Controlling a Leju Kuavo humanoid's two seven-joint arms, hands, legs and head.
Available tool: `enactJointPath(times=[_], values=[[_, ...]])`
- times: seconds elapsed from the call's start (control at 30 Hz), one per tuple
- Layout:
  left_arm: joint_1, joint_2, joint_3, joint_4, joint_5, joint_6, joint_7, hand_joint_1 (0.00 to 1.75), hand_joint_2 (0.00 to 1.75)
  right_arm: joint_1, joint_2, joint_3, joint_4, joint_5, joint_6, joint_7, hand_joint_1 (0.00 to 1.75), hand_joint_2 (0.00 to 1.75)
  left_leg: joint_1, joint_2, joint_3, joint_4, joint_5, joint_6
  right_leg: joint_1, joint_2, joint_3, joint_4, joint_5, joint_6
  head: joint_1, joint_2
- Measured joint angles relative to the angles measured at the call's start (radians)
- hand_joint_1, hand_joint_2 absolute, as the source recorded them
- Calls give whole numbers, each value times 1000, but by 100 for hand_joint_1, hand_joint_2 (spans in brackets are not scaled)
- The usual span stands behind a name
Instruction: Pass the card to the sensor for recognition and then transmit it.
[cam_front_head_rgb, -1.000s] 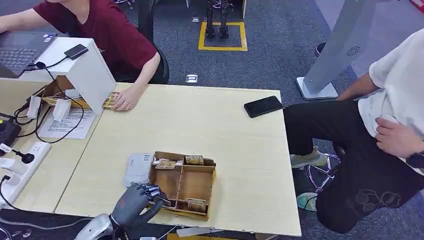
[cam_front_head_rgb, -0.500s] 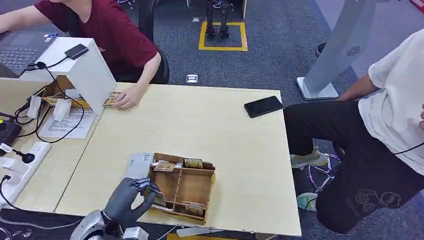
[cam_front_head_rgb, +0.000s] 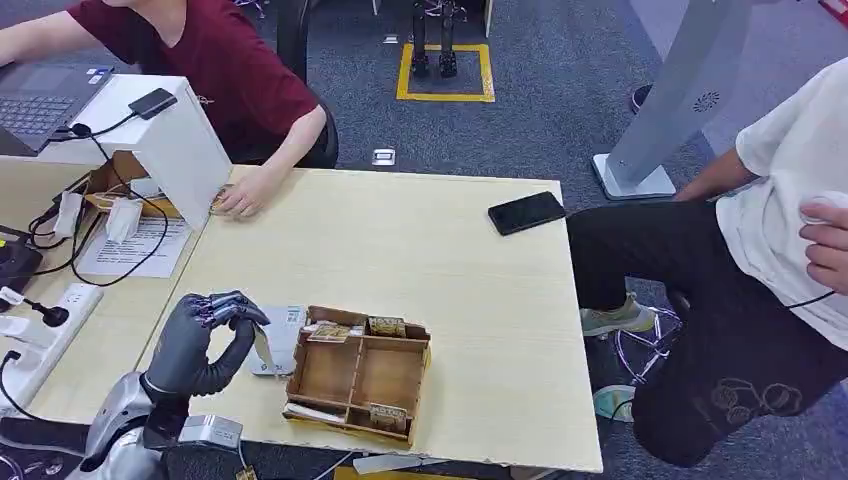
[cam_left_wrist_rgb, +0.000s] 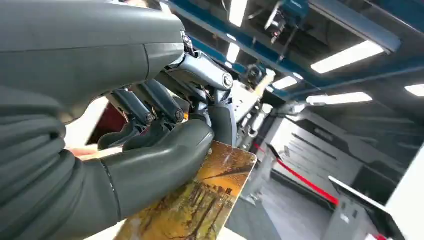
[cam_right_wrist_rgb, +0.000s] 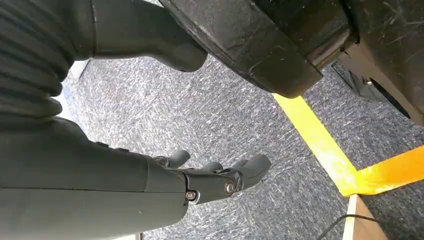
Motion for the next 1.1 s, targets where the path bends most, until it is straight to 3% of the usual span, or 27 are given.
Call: enactJointPath(times=[0.13,0.37,0.47,0.67,0.8,0.9,1.1], values=[[-17,-3,22,0,-30,24,48,175,175,-1,0,0,0,0,1,9,0,175,0,0,0,0,0,0,0,0,0,0,0,0,0,0],[-32,-3,29,1,-36,31,52,175,175,-1,0,0,0,1,1,10,0,175,0,0,0,0,0,0,0,0,0,0,0,0,0,0],[-44,-5,35,13,-109,69,116,175,175,-1,0,0,-1,4,1,13,0,175,0,0,0,0,0,0,0,0,0,0,0,0,0,0],[-160,-24,48,165,-275,160,287,175,175,-8,0,6,-10,20,4,27,0,175,0,-1,0,0,2,0,0,-1,0,0,2,0,0,0],[-244,-44,60,281,-325,182,366,175,175,-14,1,7,-16,21,3,35,0,175,0,-1,0,0,3,0,0,0,0,0,2,0,0,0],[-288,-55,78,358,-340,205,395,175,175,-17,2,11,-16,21,3,43,0,175,0,0,0,0,3,0,0,0,0,0,3,0,0,0],[-318,-69,105,448,-340,227,397,175,175,-17,2,19,-16,21,2,47,0,175,0,0,0,0,3,0,0,0,-1,0,2,0,0,0]])
